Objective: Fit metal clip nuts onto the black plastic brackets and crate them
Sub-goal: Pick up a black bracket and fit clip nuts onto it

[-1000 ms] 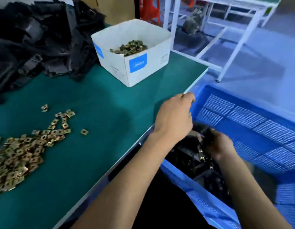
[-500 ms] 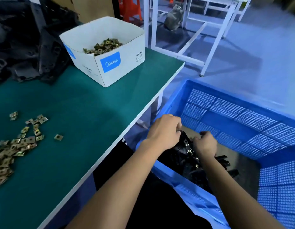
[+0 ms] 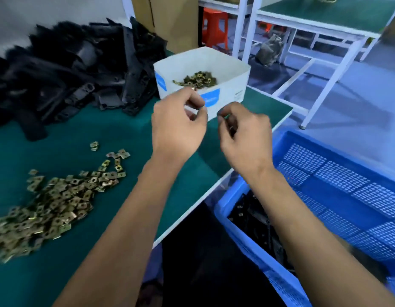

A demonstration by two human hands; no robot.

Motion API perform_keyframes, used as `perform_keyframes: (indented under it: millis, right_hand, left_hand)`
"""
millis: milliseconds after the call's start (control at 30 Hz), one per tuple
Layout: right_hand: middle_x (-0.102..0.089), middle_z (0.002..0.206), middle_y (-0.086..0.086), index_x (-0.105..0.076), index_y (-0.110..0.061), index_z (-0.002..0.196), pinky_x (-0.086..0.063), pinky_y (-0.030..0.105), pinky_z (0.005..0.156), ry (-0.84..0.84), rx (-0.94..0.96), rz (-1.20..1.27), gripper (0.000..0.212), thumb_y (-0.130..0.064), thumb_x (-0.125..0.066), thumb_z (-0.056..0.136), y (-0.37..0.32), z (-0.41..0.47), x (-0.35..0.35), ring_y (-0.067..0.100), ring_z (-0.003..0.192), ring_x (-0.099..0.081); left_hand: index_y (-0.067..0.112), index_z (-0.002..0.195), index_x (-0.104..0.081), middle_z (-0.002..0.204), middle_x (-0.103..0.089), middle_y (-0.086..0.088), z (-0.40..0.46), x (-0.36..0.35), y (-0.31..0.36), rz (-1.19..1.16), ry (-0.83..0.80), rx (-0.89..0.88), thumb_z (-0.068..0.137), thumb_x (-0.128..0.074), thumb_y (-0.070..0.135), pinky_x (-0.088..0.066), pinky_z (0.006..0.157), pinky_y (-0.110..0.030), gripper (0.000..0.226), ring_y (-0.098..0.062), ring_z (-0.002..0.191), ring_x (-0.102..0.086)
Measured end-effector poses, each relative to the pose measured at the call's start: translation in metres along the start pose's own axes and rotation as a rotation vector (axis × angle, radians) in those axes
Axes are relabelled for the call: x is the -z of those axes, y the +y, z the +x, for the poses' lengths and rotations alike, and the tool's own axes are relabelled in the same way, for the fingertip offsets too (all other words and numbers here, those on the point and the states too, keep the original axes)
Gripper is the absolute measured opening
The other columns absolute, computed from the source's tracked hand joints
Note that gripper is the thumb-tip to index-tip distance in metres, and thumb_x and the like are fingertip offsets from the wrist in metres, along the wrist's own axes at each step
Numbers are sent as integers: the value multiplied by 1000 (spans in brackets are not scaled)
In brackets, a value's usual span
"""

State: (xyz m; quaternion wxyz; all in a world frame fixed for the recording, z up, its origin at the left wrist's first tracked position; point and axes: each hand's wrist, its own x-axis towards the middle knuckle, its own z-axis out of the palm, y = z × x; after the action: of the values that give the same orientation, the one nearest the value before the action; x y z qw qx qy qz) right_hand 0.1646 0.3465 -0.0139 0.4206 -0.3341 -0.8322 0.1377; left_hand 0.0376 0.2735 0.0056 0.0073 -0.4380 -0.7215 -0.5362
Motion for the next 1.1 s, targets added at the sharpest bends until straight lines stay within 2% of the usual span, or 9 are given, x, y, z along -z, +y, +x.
perform_keyframes:
  millis: [233, 367, 467, 600, 733, 800, 900, 1000, 1100]
  right_hand:
    - [-73, 89, 5, -68, -20, 96, -56, 42, 74, -569, 306, 59, 10, -21, -62, 89, -143, 10, -103, 33, 85, -67]
    - [-74, 105, 3, -70, -22, 113, -55, 42, 84, -675, 524, 178, 21, -24, -65, 93, -219, -7, -153, 28, 100, -66]
    - [-67, 114, 1, -69, -23, 120, -52, 37, 89, -725, 680, 147, 25, -30, -66, 96, -267, -20, -191, 24, 115, -56]
    - [-58, 125, 3, -59, -19, 131, -53, 41, 93, -758, 825, 0, 39, -21, -68, 94, -321, -27, -239, 26, 126, -42]
    - [-44, 149, 8, -41, -15, 146, -49, 46, 96, -739, 919, -190, 60, -7, -70, 93, -360, -24, -285, 32, 139, -31]
    - [-26, 164, 12, -34, -15, 153, -40, 54, 107, -726, 940, -208, 67, -4, -64, 94, -375, -23, -306, 36, 150, -18]
    - [2, 172, 10, -18, -23, 162, -20, 65, 118, -767, 899, -224, 90, 3, -63, 89, -393, -13, -337, 39, 157, 4]
    - [20, 171, 0, -2, -40, 163, -8, 72, 120, -839, 840, -320, 116, 12, -64, 80, -406, 3, -359, 40, 155, 20]
    - [28, 168, -7, -7, -50, 160, -7, 78, 116, -894, 812, -386, 121, 19, -60, 76, -418, 16, -374, 42, 153, 25]
  left_hand:
    - [24, 89, -68, 80, -66, 17, -15, 162, -89, 321, 324, 199, 88, -69, 19, -50, 75, -20, 6, 0, 73, -63]
    - [18, 97, -69, 98, -69, 4, -55, 255, -135, 577, 473, 299, 88, -69, 17, -42, 86, -25, 9, -19, 97, -63]
    - [14, 108, -70, 115, -66, -10, -86, 302, -166, 750, 494, 462, 88, -69, 20, -34, 96, -31, 21, -35, 113, -54]
    - [13, 107, -70, 117, -68, -9, -94, 318, -179, 556, 692, 680, 89, -65, 19, -33, 97, -27, 19, -32, 116, -56]
    - [14, 99, -70, 107, -69, -5, -92, 315, -179, 502, 761, 609, 85, -66, 17, -27, 86, -18, 14, -29, 108, -57]
    - [14, 96, -70, 104, -69, -3, -94, 314, -179, 503, 776, 579, 84, -66, 16, -28, 87, -19, 13, -28, 104, -57]
    - [16, 96, -69, 102, -67, 0, -94, 314, -180, 489, 809, 573, 84, -66, 17, -30, 85, -20, 12, -24, 102, -55]
    - [16, 97, -70, 102, -66, 1, -93, 313, -182, 459, 833, 582, 85, -66, 17, -29, 82, -19, 12, -22, 102, -54]
    - [14, 93, -70, 99, -67, 0, -92, 314, -185, 438, 841, 587, 84, -68, 15, -35, 85, -23, 10, -23, 100, -55]
